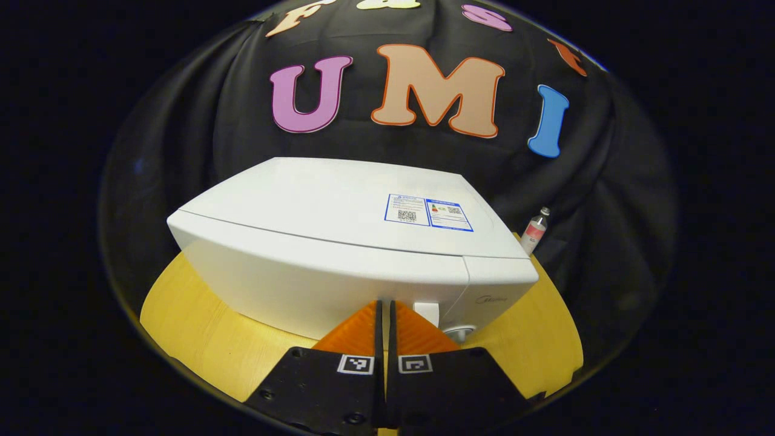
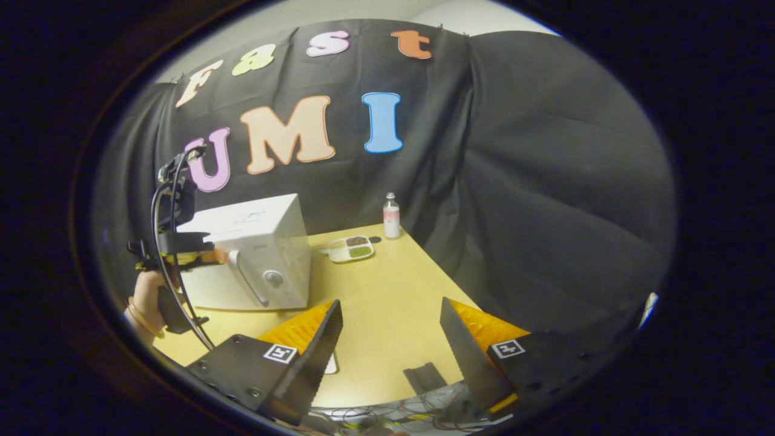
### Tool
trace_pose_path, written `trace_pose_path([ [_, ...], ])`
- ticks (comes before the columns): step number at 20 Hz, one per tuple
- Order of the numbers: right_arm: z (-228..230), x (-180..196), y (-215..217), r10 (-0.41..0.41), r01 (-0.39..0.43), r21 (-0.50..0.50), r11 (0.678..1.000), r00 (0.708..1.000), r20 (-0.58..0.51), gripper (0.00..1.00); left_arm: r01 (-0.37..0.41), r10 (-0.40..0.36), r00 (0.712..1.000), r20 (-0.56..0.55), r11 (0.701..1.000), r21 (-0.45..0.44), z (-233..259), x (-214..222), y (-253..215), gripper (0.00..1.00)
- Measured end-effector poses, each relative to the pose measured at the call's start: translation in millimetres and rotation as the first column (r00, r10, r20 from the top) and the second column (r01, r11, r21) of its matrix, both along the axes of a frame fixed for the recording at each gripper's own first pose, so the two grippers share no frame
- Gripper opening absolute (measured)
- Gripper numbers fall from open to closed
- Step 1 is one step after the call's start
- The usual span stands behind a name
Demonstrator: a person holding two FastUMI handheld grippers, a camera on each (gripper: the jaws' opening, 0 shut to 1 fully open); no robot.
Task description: Open the microwave oven with the left hand, put the food in, and close the microwave oven.
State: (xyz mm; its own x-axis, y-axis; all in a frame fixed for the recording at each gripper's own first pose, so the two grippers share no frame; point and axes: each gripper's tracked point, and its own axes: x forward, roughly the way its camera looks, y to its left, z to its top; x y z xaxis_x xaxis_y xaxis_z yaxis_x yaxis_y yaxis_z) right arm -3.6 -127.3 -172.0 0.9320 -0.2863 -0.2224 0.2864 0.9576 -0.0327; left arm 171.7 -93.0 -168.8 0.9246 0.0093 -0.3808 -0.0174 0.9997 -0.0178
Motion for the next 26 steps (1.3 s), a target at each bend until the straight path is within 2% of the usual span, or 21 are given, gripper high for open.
trace_pose_path([
  [6,20,23,22,0.07,-0.07,-0.009,0.998,0.997,0.026,1.0,0.048,-0.047,0.997,0.055,0.999,-0.011,34,-33,12,0.02],
  [8,31,30,35,0.108,-0.107,-0.018,0.994,0.993,0.043,1.0,0.045,-0.044,0.997,0.067,0.999,-0.005,46,-51,26,0.09],
  [9,35,34,41,0.129,-0.128,-0.021,0.992,0.99,0.049,0.92,0.04,-0.041,0.996,0.074,0.999,0.002,52,-60,33,0.16],
  [10,39,37,48,0.15,-0.149,-0.024,0.988,0.987,0.05,0.92,0.03,-0.031,0.996,0.082,0.999,0.014,59,-69,43,0.15],
  [11,41,40,54,0.171,-0.17,-0.024,0.985,0.984,0.049,0.92,0.03,-0.032,0.995,0.09,0.999,0.02,62,-77,48,0.29],
  [12,44,42,60,0.19,-0.189,-0.016,0.982,0.981,0.048,0.92,0.025,-0.027,0.995,0.096,0.999,0.022,68,-87,55,0.34],
  [15,54,52,80,0.26,-0.261,0.016,0.965,0.964,0.056,0.92,-0.027,0.026,0.992,0.124,1.0,0.011,82,-112,77,0.8],
  [17,63,58,84,0.287,-0.287,-0.007,0.958,0.956,0.057,0.92,-0.071,0.073,0.986,0.152,0.997,-0.014,94,-124,87,0.98],
  [20,81,67,96,0.328,-0.326,-0.046,0.944,0.942,0.067,0.92,-0.124,0.126,0.97,0.208,0.992,-0.023,118,-136,99,0.97],
  [22,95,70,104,0.356,-0.351,-0.071,0.934,0.932,0.075,0.92,-0.145,0.142,0.957,0.252,0.989,-0.009,134,-140,106,0.99],
  [23,103,70,106,0.366,-0.359,-0.085,0.929,0.927,0.082,0.92,-0.154,0.147,0.951,0.271,0.988,0.005,143,-143,109,0.96],
  [26,125,65,114,0.394,-0.384,-0.105,0.917,0.913,0.103,0.92,-0.176,0.154,0.932,0.327,0.984,0.037,167,-150,115,0.96],
])
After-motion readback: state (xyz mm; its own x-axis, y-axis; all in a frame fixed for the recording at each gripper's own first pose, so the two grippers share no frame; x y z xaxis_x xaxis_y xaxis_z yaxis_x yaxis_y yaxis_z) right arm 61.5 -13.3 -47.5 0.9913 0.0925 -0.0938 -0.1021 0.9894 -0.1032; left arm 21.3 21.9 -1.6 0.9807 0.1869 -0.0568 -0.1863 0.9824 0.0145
